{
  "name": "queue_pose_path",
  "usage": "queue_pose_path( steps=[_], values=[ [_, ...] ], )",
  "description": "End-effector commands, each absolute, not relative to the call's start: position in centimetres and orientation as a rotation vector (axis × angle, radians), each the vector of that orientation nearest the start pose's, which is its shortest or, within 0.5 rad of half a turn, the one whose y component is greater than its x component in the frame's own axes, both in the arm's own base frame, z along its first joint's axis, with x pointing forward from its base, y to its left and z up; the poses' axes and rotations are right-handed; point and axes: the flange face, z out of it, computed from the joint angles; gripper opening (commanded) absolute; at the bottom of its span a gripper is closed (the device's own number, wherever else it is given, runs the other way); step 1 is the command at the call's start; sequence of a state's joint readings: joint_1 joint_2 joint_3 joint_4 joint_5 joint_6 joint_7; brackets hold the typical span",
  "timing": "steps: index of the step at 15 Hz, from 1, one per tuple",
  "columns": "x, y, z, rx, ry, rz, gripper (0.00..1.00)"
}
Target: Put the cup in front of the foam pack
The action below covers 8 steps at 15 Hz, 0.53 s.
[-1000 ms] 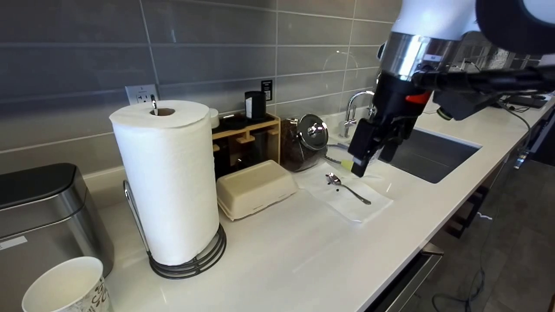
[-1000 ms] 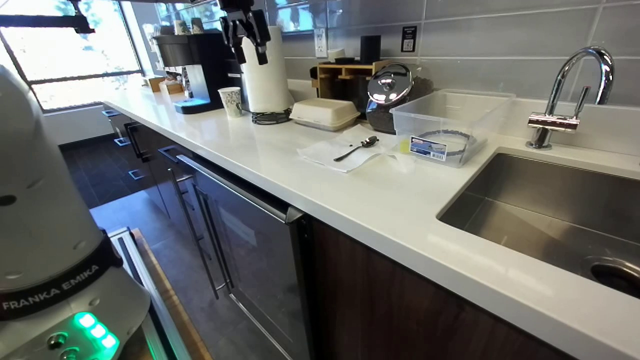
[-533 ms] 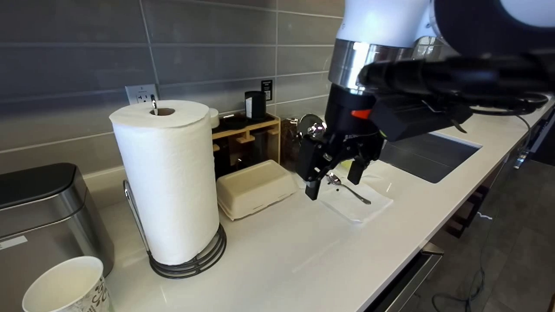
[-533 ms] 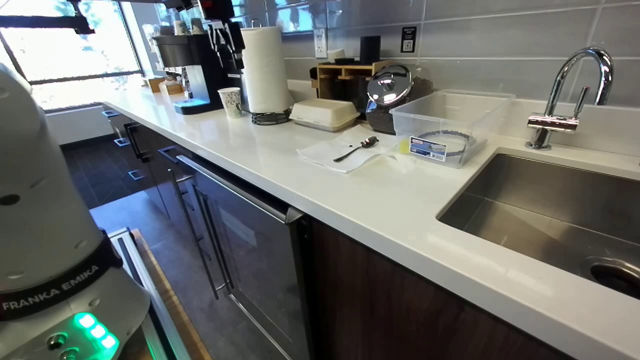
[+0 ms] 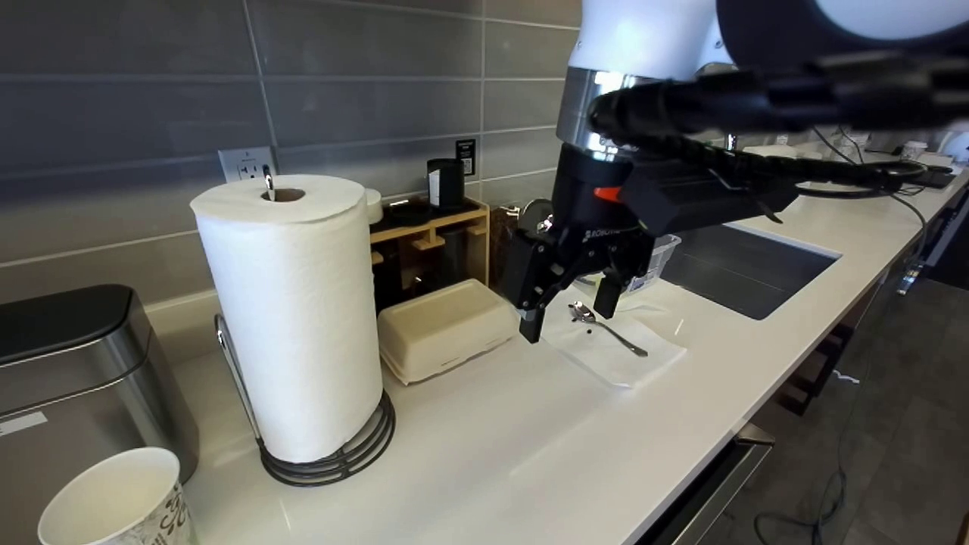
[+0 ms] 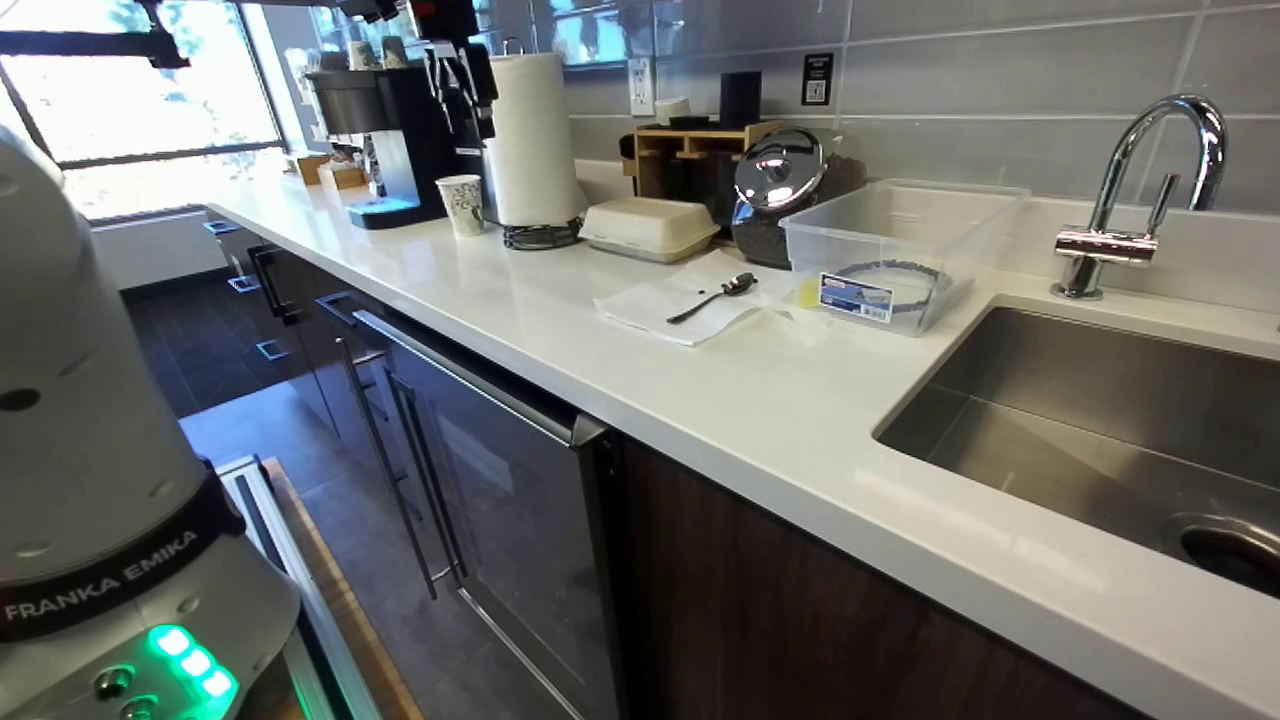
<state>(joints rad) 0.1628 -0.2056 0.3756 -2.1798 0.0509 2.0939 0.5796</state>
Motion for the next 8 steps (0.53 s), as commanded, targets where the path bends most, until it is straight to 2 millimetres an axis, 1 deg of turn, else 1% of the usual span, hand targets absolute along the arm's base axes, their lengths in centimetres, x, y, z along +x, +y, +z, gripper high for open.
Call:
queue_pose_path(
  steps=[1, 2, 5, 6, 8],
  values=[
    [42.8, 26.7, 48.2, -3.105, 0.105, -0.164, 1.0],
    [43.1, 27.1, 47.9, -3.108, 0.124, -0.158, 1.0],
    [44.4, 29.6, 46.9, -3.086, 0.172, -0.092, 1.0],
    [44.9, 30.2, 46.6, -3.106, 0.222, -0.105, 1.0],
    [45.9, 31.8, 46.1, -3.079, 0.291, -0.07, 1.0]
  ],
)
